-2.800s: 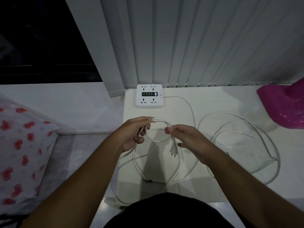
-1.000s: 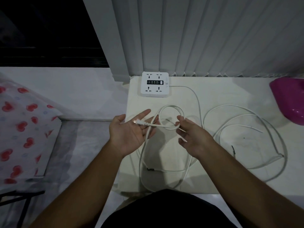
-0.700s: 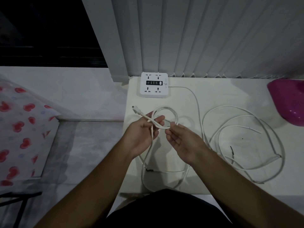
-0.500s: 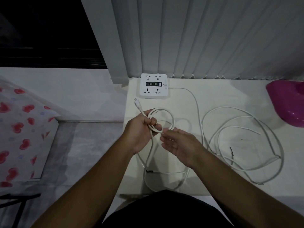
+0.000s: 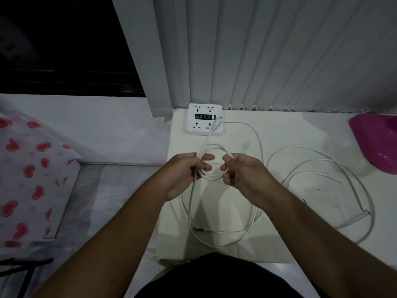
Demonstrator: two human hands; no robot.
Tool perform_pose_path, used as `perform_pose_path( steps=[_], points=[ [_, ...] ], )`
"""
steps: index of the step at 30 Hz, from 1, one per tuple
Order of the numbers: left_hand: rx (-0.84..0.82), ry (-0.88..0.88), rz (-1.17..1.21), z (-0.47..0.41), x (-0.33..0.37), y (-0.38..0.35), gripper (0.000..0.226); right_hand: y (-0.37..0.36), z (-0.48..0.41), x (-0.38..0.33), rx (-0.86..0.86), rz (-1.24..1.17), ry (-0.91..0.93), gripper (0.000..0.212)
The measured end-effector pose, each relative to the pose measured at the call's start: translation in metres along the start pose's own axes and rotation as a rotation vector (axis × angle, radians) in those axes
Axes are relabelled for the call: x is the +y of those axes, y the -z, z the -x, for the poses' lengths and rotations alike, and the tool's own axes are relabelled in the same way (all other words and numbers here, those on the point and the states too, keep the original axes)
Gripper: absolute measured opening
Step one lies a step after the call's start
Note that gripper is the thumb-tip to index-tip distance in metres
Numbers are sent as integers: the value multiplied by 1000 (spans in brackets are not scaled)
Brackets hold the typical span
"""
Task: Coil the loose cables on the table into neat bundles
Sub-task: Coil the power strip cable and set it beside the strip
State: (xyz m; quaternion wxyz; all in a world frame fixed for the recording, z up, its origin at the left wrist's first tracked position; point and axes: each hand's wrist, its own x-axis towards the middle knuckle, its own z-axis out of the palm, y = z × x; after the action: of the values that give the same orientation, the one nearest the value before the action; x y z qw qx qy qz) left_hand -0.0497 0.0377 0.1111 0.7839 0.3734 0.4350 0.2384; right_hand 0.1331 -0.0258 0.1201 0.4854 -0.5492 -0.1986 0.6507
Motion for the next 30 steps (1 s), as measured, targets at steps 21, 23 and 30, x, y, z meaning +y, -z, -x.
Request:
perform_pose_path(
  steps=[21, 23, 30],
  points=[
    [170, 57, -63, 3, 9, -16, 18, 0, 0, -6, -58, 956, 306, 38],
    [147, -4, -30, 1, 6, -14, 22, 1, 1, 0, -48, 775, 241, 20],
    [-44, 45, -75, 5, -19, 6, 21, 5, 3, 14, 63, 109, 64, 18]
  ],
)
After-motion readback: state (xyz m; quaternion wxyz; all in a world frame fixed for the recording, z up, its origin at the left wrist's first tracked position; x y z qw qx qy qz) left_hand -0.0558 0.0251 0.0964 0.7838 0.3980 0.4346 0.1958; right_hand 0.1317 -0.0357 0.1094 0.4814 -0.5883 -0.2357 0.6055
